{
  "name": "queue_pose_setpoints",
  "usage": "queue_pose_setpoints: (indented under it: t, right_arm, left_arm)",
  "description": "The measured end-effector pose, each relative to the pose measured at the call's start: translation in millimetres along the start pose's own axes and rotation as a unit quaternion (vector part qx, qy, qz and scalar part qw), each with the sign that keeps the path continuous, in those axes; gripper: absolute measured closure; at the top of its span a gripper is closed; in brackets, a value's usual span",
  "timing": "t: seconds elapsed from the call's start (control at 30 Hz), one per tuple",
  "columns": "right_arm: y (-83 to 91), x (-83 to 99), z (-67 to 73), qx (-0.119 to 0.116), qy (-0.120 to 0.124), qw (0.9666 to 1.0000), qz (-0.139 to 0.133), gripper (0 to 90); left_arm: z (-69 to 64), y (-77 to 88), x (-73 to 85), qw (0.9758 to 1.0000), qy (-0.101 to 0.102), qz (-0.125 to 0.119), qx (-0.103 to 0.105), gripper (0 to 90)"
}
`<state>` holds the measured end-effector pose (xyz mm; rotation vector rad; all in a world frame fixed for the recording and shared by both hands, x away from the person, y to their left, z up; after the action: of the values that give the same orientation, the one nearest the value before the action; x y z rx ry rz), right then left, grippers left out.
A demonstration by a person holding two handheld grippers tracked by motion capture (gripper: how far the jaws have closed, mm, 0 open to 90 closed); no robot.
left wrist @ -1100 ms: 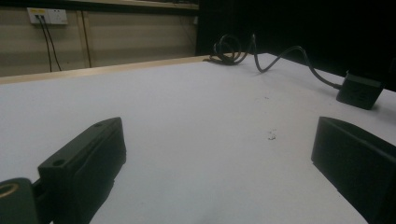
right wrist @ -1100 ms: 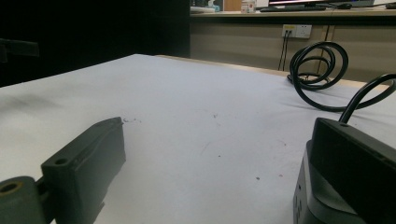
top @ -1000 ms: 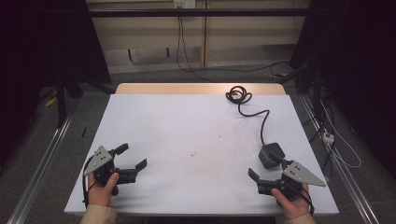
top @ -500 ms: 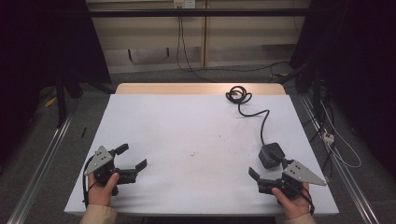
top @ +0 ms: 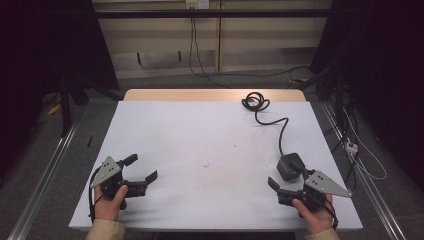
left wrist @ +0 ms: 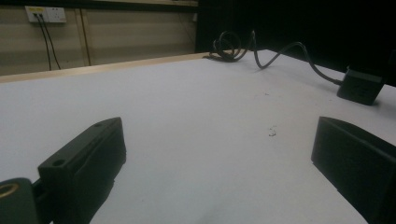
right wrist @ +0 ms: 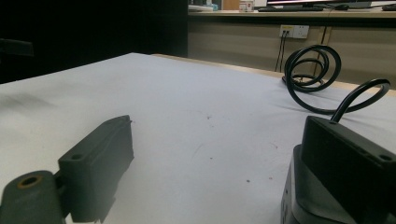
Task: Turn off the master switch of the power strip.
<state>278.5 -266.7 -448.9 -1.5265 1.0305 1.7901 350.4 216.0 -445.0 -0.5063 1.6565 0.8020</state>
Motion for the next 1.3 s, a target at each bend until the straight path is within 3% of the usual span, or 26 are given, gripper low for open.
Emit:
queue_pose_setpoints:
  t: [0.33, 1.3]
  right_arm:
    - [0.4, -2.0, -4.0, 0.004, 0.000, 1.0000, 0.004, 12.2]
    - [3.8, -5.0, -24.3, 0.019, -0.023, 0.9994, 0.020, 35.1]
  left_arm:
    - [0.2, -0.2, 0.2, 1.0000, 0.000, 0.001, 0.001, 2.8]
    - [0.5, 0.3, 0.1, 1.0000, 0.002, -0.001, -0.001, 2.8]
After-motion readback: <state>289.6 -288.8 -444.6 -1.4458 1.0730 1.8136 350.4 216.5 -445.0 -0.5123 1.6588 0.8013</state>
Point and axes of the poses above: each handheld gripper's, and its own axes: y roughly backward along the jaws, x roughly out of its underside, z roughly to its left, the point moved 3 cm from there along -y, roughly forward along the jaws, and after that the axes turned 3 degrees about -x, right-handed, at the moved point
